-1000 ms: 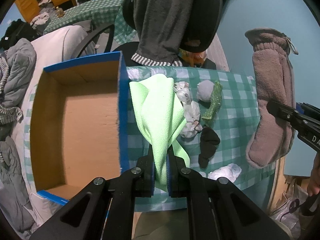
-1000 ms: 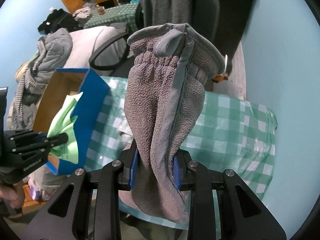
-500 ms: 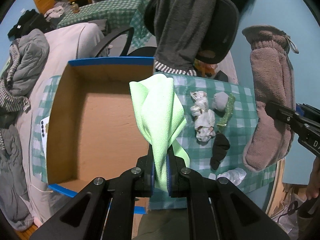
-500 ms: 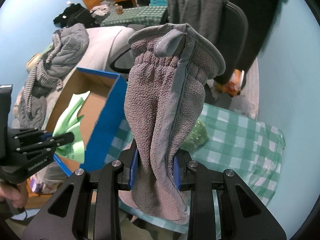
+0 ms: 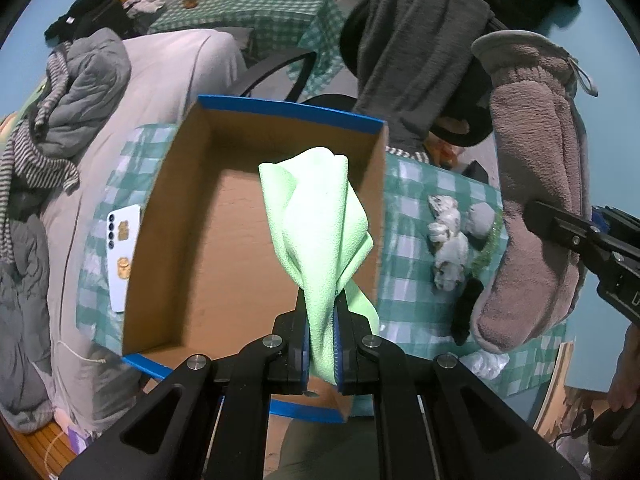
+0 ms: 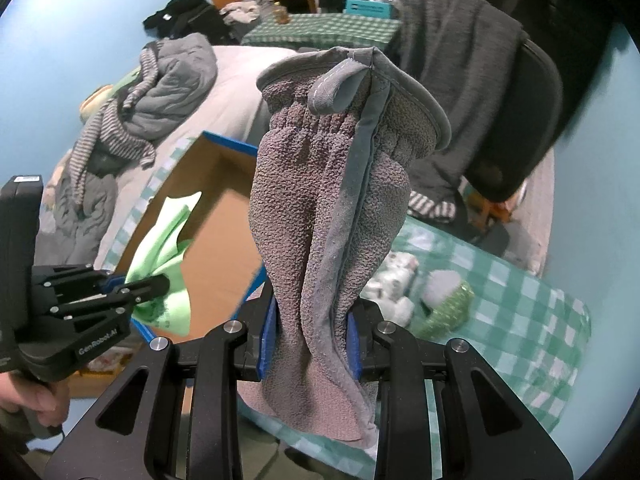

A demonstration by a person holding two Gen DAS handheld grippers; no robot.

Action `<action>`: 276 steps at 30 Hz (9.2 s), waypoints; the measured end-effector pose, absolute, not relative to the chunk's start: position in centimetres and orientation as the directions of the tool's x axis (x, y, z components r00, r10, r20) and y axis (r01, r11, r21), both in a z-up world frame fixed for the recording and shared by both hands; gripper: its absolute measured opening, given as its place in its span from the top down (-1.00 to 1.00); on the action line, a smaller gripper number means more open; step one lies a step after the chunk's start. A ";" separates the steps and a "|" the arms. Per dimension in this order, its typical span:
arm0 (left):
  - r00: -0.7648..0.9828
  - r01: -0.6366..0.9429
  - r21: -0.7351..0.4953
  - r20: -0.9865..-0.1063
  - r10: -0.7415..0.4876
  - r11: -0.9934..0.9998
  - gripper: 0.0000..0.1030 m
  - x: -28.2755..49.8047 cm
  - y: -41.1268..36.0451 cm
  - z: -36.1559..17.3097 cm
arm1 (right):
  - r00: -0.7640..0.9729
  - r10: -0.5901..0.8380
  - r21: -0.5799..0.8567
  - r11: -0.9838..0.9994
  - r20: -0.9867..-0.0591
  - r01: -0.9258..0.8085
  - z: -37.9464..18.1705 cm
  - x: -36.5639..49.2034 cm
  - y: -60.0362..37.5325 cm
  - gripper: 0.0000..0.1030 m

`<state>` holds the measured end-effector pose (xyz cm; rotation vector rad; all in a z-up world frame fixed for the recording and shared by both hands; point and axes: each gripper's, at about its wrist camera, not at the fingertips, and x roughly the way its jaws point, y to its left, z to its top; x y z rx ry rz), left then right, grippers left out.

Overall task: Organize soft objects
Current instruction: 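Lift the green cloth with left tool while right tool lifts the mitten toward the box, then open left gripper over the box while right gripper releases the mitten into it, then withdraw both tools from the box back toward the remaining items, then close right gripper on the green glittery scrubber while left gripper grasps the white plastic bag, then lift the white bag with left tool while right tool carries the scrubber toward the box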

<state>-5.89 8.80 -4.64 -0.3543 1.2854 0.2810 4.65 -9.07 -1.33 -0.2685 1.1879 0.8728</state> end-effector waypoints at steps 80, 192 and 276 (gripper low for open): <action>0.253 -0.383 -0.074 -0.967 0.028 0.921 -0.19 -5.0 10.6 -4.5 | 0.066 0.330 0.233 0.781 -0.941 -0.580 -4.5 7.3 -6.5 -0.26; 0.085 -0.184 -0.079 -0.994 -0.064 0.980 0.43 7.8 -6.5 -16.6 | 0.047 0.317 0.276 0.882 -0.947 -0.382 -13.5 11.8 -27.6 0.84; 0.251 -0.415 -0.073 -0.967 0.038 0.907 0.43 -5.2 11.7 -5.3 | 0.000 0.487 0.325 0.582 -0.873 -0.746 -2.6 4.2 -3.7 0.84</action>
